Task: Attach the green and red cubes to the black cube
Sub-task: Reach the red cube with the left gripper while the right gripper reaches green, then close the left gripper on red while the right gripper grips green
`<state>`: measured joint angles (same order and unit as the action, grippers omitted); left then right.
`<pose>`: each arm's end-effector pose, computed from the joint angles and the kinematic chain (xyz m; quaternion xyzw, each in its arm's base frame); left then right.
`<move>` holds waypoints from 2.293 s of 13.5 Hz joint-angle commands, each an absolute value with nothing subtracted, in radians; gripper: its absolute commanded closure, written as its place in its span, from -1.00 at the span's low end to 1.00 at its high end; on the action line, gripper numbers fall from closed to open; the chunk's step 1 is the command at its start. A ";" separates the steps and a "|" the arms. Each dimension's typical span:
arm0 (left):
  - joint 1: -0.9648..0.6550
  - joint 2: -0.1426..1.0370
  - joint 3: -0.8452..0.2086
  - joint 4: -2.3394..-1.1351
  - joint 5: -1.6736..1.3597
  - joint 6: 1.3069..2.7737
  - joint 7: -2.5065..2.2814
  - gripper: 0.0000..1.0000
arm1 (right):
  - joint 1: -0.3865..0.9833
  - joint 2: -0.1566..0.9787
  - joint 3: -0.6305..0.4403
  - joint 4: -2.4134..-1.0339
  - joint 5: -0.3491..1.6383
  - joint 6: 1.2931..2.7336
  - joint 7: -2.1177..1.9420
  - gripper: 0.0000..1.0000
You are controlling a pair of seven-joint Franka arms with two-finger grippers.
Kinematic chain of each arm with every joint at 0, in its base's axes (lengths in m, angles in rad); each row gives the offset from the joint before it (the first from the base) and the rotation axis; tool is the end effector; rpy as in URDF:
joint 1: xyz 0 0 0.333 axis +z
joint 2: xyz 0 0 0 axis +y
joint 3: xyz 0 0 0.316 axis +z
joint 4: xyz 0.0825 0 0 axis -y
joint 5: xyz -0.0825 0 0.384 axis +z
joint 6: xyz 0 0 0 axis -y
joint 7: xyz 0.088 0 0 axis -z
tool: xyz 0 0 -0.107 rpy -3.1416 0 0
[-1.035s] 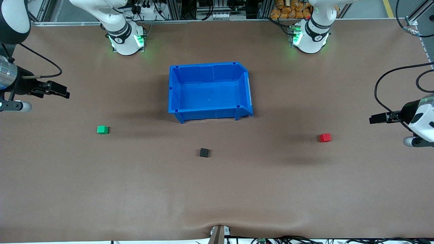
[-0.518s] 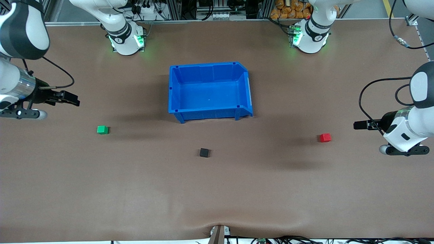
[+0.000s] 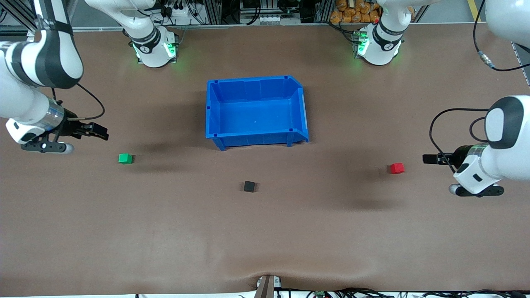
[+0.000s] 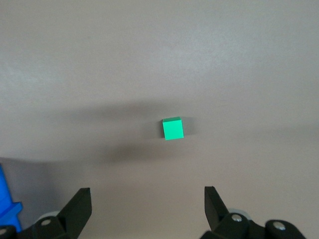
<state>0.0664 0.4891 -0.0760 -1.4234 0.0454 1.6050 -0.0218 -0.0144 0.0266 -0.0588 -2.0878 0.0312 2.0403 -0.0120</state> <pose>0.6622 0.0064 0.3943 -0.9883 -0.0035 0.1524 0.0064 0.5407 -0.0378 0.4055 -0.9985 0.0382 0.0364 0.0144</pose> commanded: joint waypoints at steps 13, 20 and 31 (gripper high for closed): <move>0.075 0.646 -0.069 -1.422 0.046 1.725 -0.028 -1.00 | -0.052 0.399 -0.051 -2.143 0.031 2.504 -0.150 -1.00; 0.034 0.738 -0.075 -1.431 0.043 1.805 -0.034 -1.00 | -0.064 0.416 -0.051 -2.200 0.031 2.569 -0.158 -1.00; 0.069 0.799 -0.077 -1.470 -0.020 1.839 -0.032 -0.69 | -0.071 0.419 -0.049 -2.218 0.031 2.562 -0.158 0.72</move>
<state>0.0603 0.7981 -0.0742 -1.4559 -0.0034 1.8234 -0.0252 -0.0441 0.4314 -0.0630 -2.2003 0.0312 2.5573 -0.1453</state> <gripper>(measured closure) 0.154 0.410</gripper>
